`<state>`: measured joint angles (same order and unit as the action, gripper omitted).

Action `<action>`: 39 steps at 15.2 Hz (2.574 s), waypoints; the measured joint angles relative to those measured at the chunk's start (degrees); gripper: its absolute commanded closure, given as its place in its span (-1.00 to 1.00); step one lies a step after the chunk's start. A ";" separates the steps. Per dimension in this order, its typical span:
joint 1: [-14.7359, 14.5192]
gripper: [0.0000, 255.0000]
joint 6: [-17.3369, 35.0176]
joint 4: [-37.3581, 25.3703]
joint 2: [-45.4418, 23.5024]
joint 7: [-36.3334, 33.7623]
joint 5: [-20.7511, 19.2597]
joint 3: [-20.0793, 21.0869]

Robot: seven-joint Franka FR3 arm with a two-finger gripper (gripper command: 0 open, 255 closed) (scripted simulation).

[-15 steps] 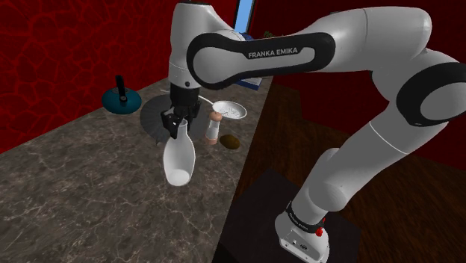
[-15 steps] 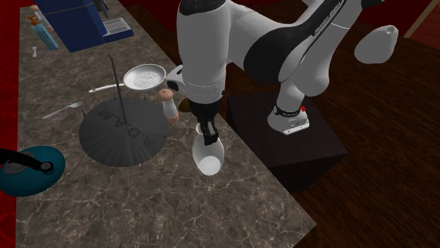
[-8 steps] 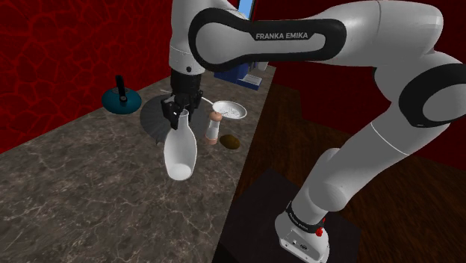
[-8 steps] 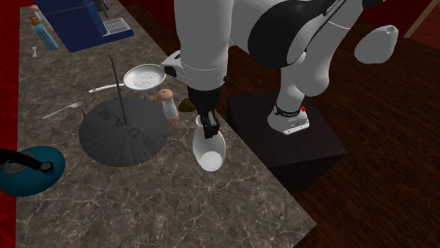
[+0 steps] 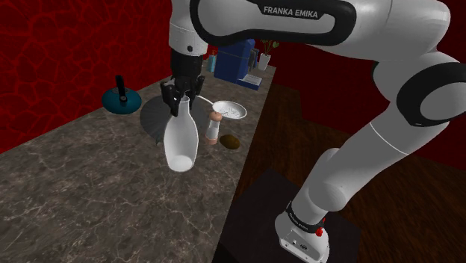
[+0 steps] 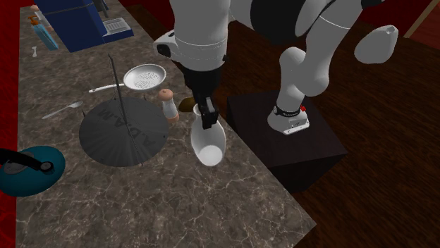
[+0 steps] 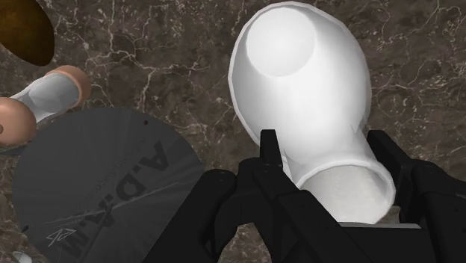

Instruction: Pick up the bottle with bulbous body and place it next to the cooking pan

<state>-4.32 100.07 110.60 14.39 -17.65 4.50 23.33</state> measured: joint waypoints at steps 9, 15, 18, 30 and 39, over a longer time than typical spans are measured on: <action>0.25 1.00 -6.82 -7.92 -1.16 -0.25 -0.53 -0.13; 0.38 1.00 -11.75 -14.27 -2.69 -0.70 -1.10 0.02; 0.40 1.00 -14.06 -17.74 -3.94 -1.08 -1.55 0.25; 0.11 1.00 -24.37 -33.01 -9.33 -2.68 -3.66 1.41; 5.02 1.00 -19.72 -20.46 -1.14 10.44 -1.41 -7.03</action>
<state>0.70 80.35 90.14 13.24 -7.21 3.10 16.31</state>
